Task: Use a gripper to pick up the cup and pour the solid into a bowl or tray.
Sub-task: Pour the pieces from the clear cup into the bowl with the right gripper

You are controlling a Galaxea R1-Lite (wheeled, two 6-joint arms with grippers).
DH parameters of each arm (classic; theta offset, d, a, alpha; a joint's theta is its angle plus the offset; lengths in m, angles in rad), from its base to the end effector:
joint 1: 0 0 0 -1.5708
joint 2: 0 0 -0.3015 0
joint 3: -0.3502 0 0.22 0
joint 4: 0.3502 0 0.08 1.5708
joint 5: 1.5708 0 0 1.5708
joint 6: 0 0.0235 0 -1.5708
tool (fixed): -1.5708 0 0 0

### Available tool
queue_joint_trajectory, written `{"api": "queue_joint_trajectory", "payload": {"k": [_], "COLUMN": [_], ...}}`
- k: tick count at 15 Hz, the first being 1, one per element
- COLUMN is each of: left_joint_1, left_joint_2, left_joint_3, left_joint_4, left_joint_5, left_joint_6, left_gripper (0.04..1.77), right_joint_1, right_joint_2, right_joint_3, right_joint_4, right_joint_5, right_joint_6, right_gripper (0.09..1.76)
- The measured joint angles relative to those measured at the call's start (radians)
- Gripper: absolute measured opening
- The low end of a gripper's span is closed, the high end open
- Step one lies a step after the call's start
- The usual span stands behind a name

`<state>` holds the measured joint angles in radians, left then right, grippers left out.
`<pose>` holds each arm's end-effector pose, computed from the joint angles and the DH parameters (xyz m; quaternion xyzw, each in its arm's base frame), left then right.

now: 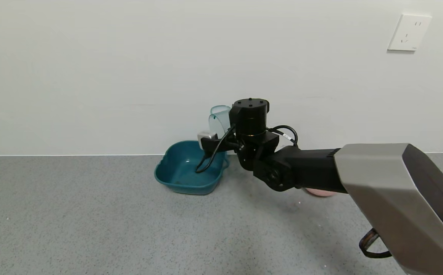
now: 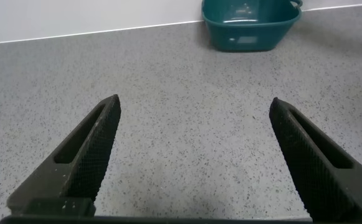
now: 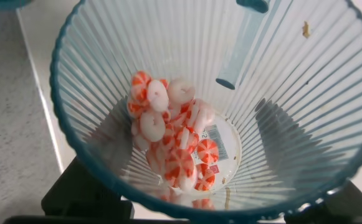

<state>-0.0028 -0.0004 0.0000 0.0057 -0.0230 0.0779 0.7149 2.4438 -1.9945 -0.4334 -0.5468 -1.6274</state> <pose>0.0086 -0.0006 0.0749 0.0389 0.0021 -0.0130 0.9992 0.4234 0.3513 0.1704 -0.7275 -0.0566 0.0623 0.6810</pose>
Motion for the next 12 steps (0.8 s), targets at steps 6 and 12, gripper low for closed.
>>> {"api": "queue_joint_trajectory", "payload": {"k": [6,12], "left_joint_1": [0.000,0.000], "left_joint_2": [0.000,0.000], "left_joint_3": [0.000,0.000], "left_joint_4": [0.000,0.000], "left_joint_5": [0.000,0.000], "left_joint_6": [0.000,0.000], "left_gripper": [1.72,1.72], "right_joint_1": [0.043,0.067], "right_joint_2": [0.014,0.068], "right_joint_3": [0.000,0.000], "right_joint_4": [-0.042,-0.200], "right_joint_5": [-0.020,-0.077], "right_joint_6": [-0.200,-0.443], "right_gripper": [1.34,1.34]}}
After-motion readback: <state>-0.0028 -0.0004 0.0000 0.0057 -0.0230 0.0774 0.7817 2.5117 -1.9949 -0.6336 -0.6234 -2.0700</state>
